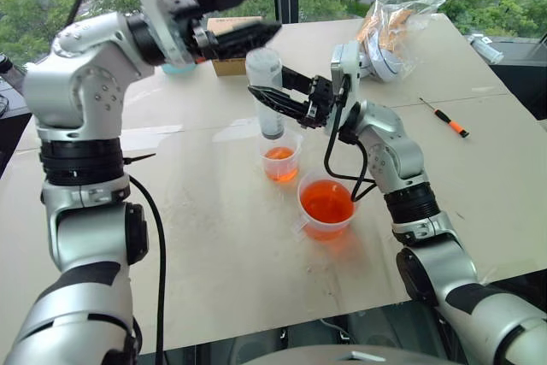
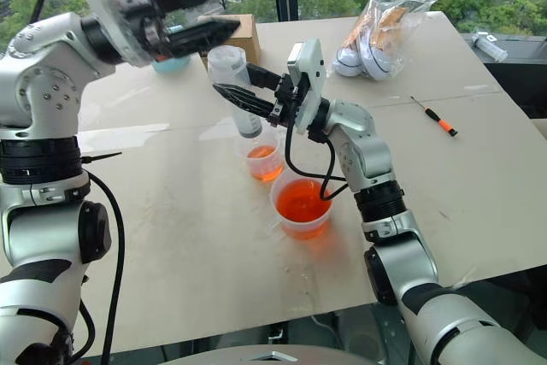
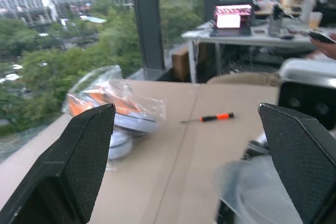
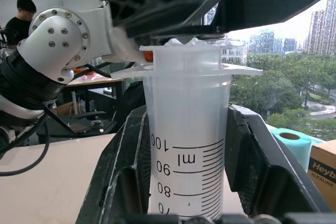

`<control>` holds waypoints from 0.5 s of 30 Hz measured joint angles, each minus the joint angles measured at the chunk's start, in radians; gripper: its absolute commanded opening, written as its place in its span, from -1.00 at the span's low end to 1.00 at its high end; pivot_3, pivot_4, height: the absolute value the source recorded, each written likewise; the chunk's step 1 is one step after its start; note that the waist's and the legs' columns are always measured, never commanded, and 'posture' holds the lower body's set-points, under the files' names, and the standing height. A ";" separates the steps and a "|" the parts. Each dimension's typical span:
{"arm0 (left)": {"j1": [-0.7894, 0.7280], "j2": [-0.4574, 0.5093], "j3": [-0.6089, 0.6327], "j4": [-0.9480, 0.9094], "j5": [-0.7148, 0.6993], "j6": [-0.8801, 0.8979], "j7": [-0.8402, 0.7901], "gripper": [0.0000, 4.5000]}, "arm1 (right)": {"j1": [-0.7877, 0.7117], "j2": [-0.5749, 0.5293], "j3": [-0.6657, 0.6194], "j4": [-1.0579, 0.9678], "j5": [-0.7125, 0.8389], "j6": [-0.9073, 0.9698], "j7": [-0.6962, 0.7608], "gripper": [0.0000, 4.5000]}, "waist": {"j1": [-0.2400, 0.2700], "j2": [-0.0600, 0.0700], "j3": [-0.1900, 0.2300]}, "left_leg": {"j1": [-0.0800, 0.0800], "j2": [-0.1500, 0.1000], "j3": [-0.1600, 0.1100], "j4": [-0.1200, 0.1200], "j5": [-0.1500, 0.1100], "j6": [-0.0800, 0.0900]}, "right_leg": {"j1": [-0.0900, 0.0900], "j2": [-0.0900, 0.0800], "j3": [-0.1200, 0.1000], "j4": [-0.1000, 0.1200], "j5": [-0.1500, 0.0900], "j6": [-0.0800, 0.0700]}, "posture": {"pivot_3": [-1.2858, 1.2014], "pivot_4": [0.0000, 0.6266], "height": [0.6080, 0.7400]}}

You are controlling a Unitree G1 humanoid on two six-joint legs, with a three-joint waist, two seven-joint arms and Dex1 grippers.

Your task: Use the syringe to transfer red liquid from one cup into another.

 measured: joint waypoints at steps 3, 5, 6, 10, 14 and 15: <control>-0.045 0.000 0.080 0.002 -0.076 0.033 0.032 0.97 | 0.000 0.002 -0.003 -0.015 0.018 0.009 -0.008 -0.36 | -0.001 0.000 0.000 | 0.000 0.000 0.000 0.000 0.000 0.000 | 0.000 0.000 0.000 0.000 0.000 0.000 | 0.03 -0.52 1.00; -0.057 0.005 0.113 0.002 -0.106 0.050 0.045 0.97 | -0.001 0.002 -0.011 -0.023 0.028 0.022 -0.013 -0.36 | -0.001 0.000 0.000 | 0.000 0.000 0.000 0.000 0.000 0.000 | 0.000 0.000 0.000 0.000 0.000 0.000 | 0.03 -0.52 1.00; -0.042 0.019 0.122 -0.008 -0.115 0.059 0.046 0.97 | -0.001 0.002 -0.012 -0.033 0.032 0.029 -0.018 -0.36 | -0.002 0.000 0.000 | 0.000 0.000 0.000 0.000 0.000 0.000 | 0.000 0.000 0.000 0.000 0.000 0.000 | 0.03 -0.52 1.00; 0.099 0.066 0.101 -0.086 -0.130 0.099 -0.002 0.97 | -0.001 0.001 -0.014 -0.047 0.040 0.043 -0.023 -0.36 | -0.006 0.000 0.000 | 0.001 0.000 0.000 0.000 0.000 0.000 | 0.000 0.000 0.000 0.000 0.000 0.000 | 0.03 -0.52 1.00; 0.223 0.127 0.063 -0.130 -0.128 0.111 -0.073 0.97 | -0.001 0.004 -0.022 -0.047 0.052 0.063 -0.041 -0.36 | -0.001 0.000 0.000 | 0.000 0.000 -0.001 -0.001 0.000 0.000 | 0.000 0.000 0.000 0.000 0.000 0.000 | 0.03 -0.52 1.00; 0.238 0.139 0.059 -0.135 -0.125 0.105 -0.090 0.97 | 0.000 0.002 -0.022 -0.046 0.054 0.070 -0.043 -0.36 | -0.001 0.000 0.000 | 0.000 0.000 0.000 -0.001 0.000 0.000 | 0.000 0.000 0.000 0.000 0.000 0.000 | 0.03 -0.52 1.00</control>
